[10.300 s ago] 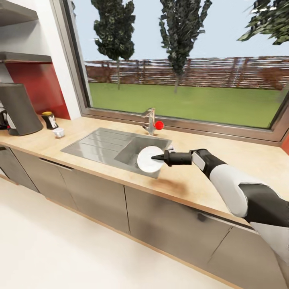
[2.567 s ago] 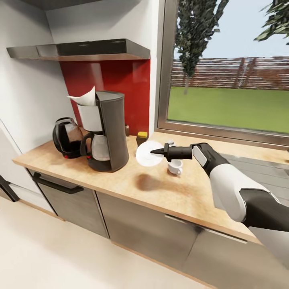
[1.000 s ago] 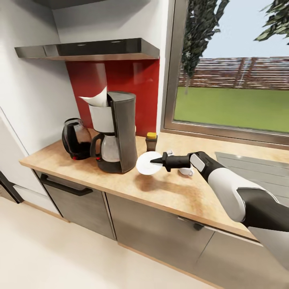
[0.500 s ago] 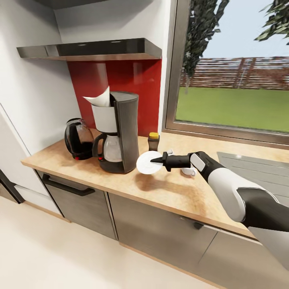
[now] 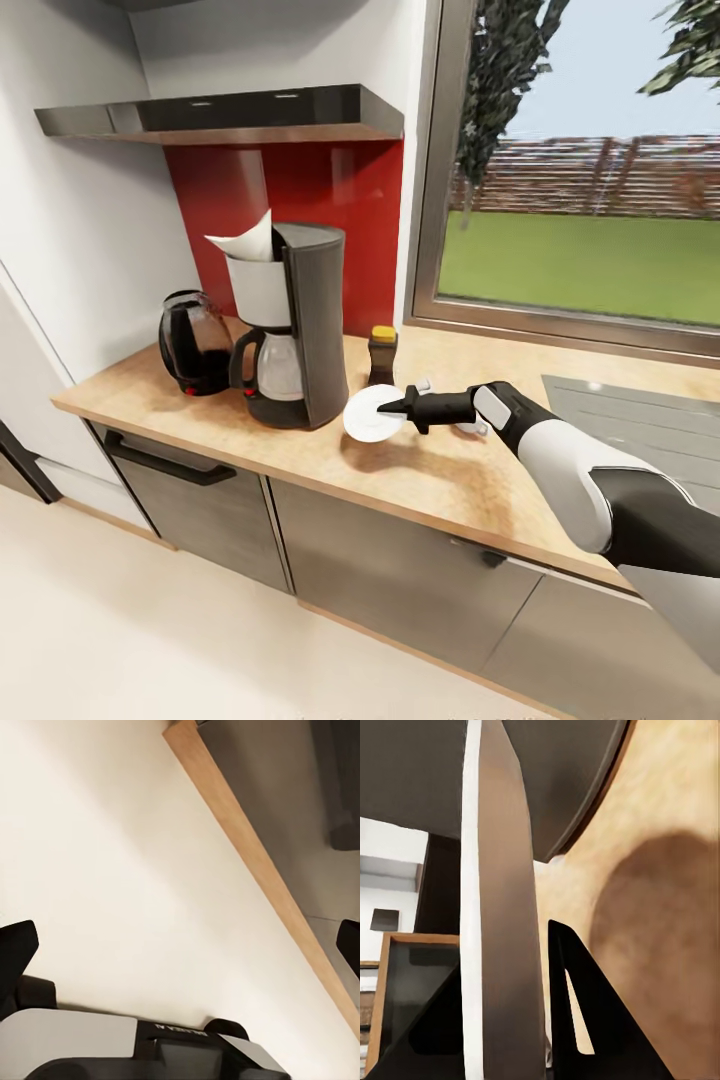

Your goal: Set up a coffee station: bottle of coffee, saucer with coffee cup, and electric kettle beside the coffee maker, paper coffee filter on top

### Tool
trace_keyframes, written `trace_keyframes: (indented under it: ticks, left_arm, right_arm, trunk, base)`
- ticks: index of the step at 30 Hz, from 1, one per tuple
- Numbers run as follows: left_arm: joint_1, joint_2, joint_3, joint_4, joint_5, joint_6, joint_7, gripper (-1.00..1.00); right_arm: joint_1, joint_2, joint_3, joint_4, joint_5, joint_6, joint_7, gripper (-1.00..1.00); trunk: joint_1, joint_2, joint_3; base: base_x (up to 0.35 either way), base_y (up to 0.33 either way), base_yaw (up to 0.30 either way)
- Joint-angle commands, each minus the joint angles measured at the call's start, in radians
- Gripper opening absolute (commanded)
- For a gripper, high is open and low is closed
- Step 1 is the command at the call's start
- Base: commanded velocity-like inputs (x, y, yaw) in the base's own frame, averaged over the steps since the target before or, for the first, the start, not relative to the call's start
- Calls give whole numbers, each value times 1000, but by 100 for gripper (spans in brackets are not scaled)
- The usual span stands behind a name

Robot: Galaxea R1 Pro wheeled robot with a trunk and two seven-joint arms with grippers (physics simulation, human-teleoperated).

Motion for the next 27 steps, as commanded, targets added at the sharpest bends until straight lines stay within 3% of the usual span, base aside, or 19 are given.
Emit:
trace_keyframes:
  ticks: [1, 15, 21, 27]
  left_arm:
    - [0, 0, 6, 0, 0, 10, -4, 100]
    - [0, 0, 6, 0, 0, 10, -4, 100]
    - [0, 0, 6, 0, 0, 10, -5, 100]
    - [3, -5, 7, -2, 0, 12, -4, 100]
  right_arm:
    - [-1, 0, -5, 0, -2, 7, 2, -100]
    - [-1, 0, -5, 0, -2, 7, 1, -100]
    - [-1, 0, -5, 0, -13, 7, 1, -100]
    - [12, 2, -30, 5, -17, 9, 10, -100]
  trunk:
    - [0, -1, -2]
    - [31, -57, -28]
    - [31, -57, -28]
    - [31, -57, -28]
  base:
    - [0, 0, 0]
    - [0, 0, 0]
    - [0, 0, 0]
    - [0, 0, 0]
